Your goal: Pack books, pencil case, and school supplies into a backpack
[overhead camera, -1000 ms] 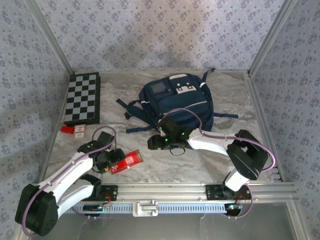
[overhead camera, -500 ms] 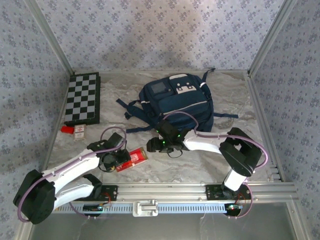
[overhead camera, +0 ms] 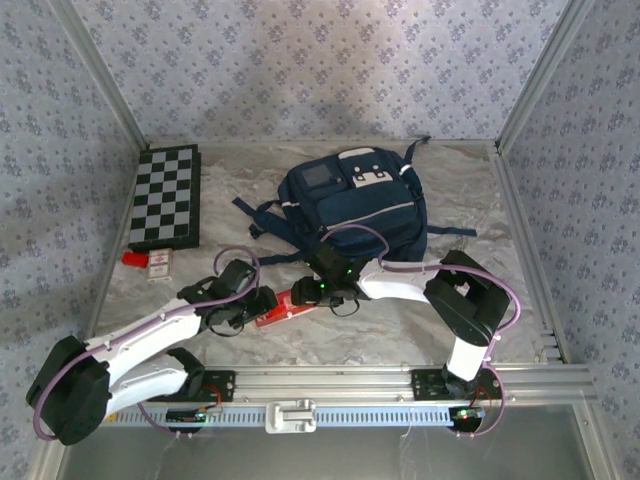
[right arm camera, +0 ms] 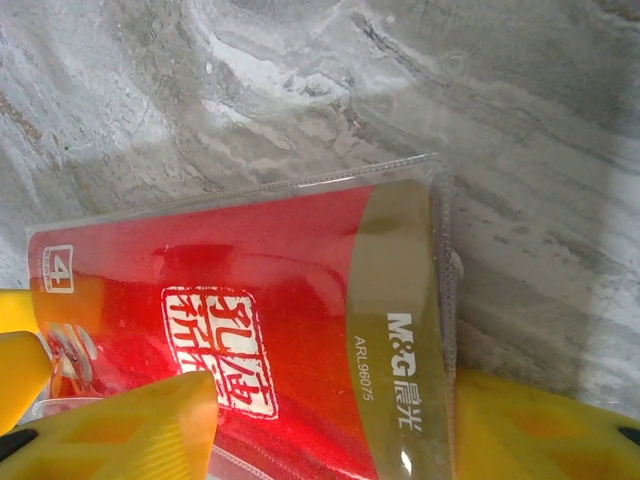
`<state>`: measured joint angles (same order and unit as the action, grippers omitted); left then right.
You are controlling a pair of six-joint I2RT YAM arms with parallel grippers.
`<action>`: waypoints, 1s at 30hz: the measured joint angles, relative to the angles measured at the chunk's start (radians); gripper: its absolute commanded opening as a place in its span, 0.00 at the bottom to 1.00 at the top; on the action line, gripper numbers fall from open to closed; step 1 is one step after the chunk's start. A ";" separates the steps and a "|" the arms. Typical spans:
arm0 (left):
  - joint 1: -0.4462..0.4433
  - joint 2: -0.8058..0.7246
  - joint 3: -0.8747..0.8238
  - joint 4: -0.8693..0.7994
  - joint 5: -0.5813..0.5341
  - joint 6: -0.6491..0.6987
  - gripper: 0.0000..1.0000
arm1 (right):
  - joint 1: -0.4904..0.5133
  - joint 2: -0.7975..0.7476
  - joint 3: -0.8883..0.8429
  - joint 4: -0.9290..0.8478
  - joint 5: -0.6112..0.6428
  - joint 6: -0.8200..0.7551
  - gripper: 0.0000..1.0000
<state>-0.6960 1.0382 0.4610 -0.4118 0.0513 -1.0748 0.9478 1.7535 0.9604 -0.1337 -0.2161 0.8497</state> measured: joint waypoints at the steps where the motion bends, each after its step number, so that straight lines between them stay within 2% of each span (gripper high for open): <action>1: 0.000 0.006 0.000 -0.004 0.000 0.000 0.63 | 0.000 0.000 0.000 0.002 0.000 0.000 0.59; 5: 0.000 0.031 0.000 -0.011 0.000 0.007 0.57 | -0.008 -0.005 -0.014 0.027 -0.012 0.010 0.56; 11: 0.000 0.046 0.000 -0.021 -0.004 0.016 0.55 | -0.029 -0.048 -0.048 0.084 -0.067 0.019 0.52; 18: 0.000 0.049 0.000 -0.021 -0.003 0.019 0.52 | -0.069 -0.078 -0.106 0.197 -0.163 0.055 0.37; 23: 0.000 0.060 0.000 -0.014 0.002 0.029 0.51 | -0.080 -0.093 -0.138 0.241 -0.202 0.065 0.30; 30: 0.000 0.072 0.002 0.005 0.009 0.035 0.51 | -0.097 -0.124 -0.177 0.293 -0.233 0.086 0.12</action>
<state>-0.6960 1.1099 0.4629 -0.4065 0.0605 -1.0397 0.8509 1.6299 0.7837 0.1596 -0.4496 0.9356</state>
